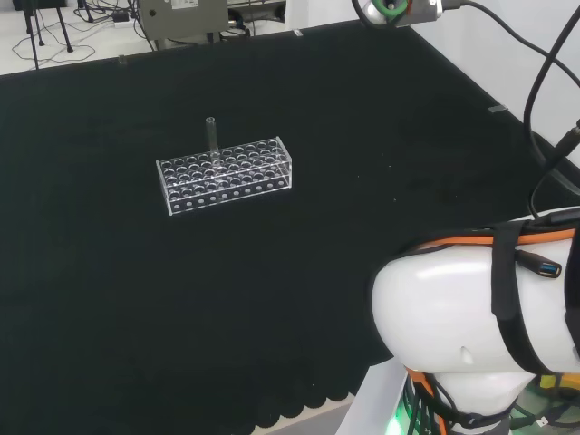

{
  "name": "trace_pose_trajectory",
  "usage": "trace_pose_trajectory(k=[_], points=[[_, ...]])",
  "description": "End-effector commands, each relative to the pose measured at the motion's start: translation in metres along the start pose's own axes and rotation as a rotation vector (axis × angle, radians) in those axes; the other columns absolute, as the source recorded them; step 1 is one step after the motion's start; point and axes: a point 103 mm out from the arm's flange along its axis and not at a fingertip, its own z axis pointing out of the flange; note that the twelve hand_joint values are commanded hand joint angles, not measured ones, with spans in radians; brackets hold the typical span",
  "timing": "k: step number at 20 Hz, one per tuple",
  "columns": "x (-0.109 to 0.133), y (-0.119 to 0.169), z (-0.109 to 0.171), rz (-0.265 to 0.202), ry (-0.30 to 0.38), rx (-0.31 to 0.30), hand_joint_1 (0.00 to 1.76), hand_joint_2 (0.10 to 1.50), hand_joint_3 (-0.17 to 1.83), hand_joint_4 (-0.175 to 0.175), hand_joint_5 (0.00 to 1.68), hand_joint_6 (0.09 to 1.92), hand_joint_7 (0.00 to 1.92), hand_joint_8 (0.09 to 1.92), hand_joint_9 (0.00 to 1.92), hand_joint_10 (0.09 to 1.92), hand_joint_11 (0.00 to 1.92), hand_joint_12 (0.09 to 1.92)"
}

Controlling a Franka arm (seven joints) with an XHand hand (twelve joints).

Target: Pick up the test tube.

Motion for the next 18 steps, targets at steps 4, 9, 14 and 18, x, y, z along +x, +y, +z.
trace_pose_trajectory(k=[4, 9, 14, 18], points=[[0.005, 0.007, 0.001, -0.011, -0.016, 0.003, 0.67, 0.73, 0.53, -0.096, 0.19, 0.28, 0.03, 0.93, 0.08, 1.01, 0.00, 1.41], [0.017, 0.017, 0.008, -0.031, -0.005, 0.019, 0.66, 0.73, 0.52, -0.098, 0.19, 0.26, 0.02, 0.93, 0.07, 1.01, 0.00, 1.41], [0.029, 0.037, 0.018, -0.080, 0.019, 0.041, 0.68, 0.74, 0.51, -0.105, 0.23, 0.22, 0.06, 0.93, 0.12, 1.01, 0.00, 1.46], [0.040, 0.056, 0.024, -0.126, 0.026, 0.056, 0.70, 0.73, 0.51, -0.112, 0.26, 0.20, 0.10, 0.95, 0.16, 1.01, 0.00, 1.50]])
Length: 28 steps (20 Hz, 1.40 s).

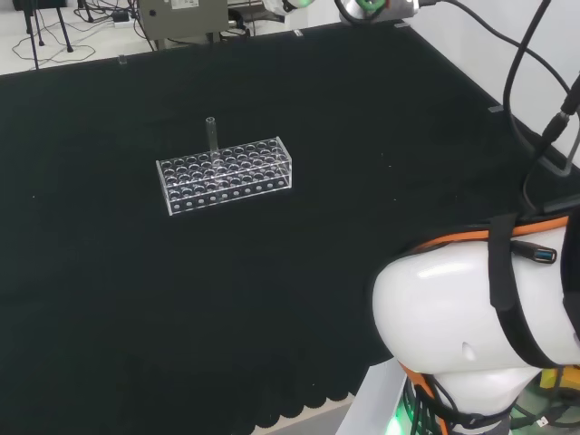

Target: Pick up the test tube.

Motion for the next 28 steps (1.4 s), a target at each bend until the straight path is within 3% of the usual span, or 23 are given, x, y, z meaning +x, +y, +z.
trace_pose_trajectory(k=[1, 15, 28], points=[[0.021, 0.040, 0.021, -0.087, 0.026, 0.053, 0.71, 0.73, 0.51, -0.114, 0.26, 0.20, 0.11, 0.95, 0.17, 1.01, 0.00, 1.51], [0.049, 0.099, 0.052, -0.174, 0.023, 0.160, 0.76, 0.73, 0.53, -0.135, 0.33, 0.22, 0.22, 0.98, 0.25, 1.01, 0.02, 1.57], [0.067, 0.152, 0.096, -0.207, -0.009, 0.266, 0.81, 0.72, 0.57, -0.151, 0.35, 0.28, 0.32, 0.98, 0.33, 0.98, 0.08, 1.55]])
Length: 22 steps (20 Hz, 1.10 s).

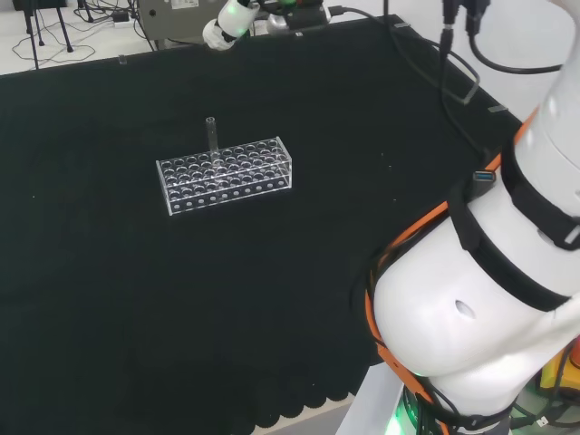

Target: Pick up the test tube.

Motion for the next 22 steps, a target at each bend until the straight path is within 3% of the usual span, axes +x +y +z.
trace_pose_trajectory(k=[1, 13, 22], points=[[0.008, 0.035, 0.014, -0.031, -0.025, 0.054, 0.81, 0.72, 0.57, -0.154, 0.35, 0.29, 0.33, 0.98, 0.34, 0.98, 0.09, 1.54], [0.009, 0.082, 0.050, -0.034, -0.033, 0.146, 0.88, 0.72, 0.63, -0.175, 0.33, 0.62, 0.46, 0.99, 0.46, 0.94, 0.16, 1.52], [0.007, 0.111, 0.075, -0.028, -0.068, 0.208, 0.89, 0.72, 0.63, -0.175, 0.34, 0.67, 0.48, 1.00, 0.47, 0.94, 0.16, 1.52]])
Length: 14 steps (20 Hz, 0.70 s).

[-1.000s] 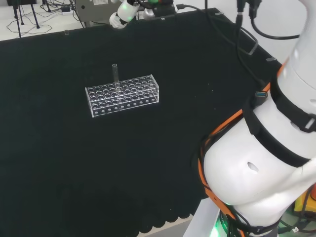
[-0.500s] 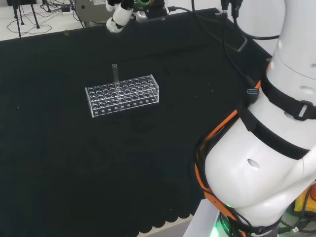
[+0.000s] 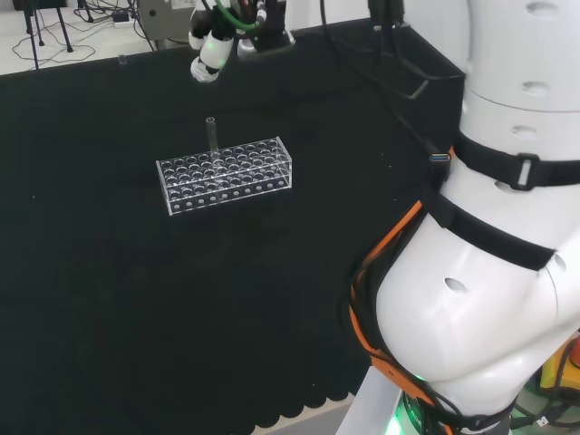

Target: Pick up the test tube.

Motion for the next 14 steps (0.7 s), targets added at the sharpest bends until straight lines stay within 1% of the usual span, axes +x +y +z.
trace_pose_trajectory(k=[1, 7, 14], points=[[-0.001, 0.027, 0.016, 0.005, -0.039, 0.061, 0.89, 0.72, 0.63, -0.175, 0.34, 0.67, 0.48, 1.00, 0.47, 0.94, 0.17, 1.52], [-0.004, 0.043, 0.033, 0.007, -0.063, 0.120, 0.89, 0.72, 0.63, -0.175, 0.34, 0.68, 0.48, 1.00, 0.47, 0.94, 0.17, 1.52], [-0.005, 0.055, 0.056, 0.003, -0.074, 0.179, 0.90, 0.71, 0.64, -0.175, 0.34, 0.69, 0.48, 1.00, 0.48, 0.95, 0.17, 1.52]])
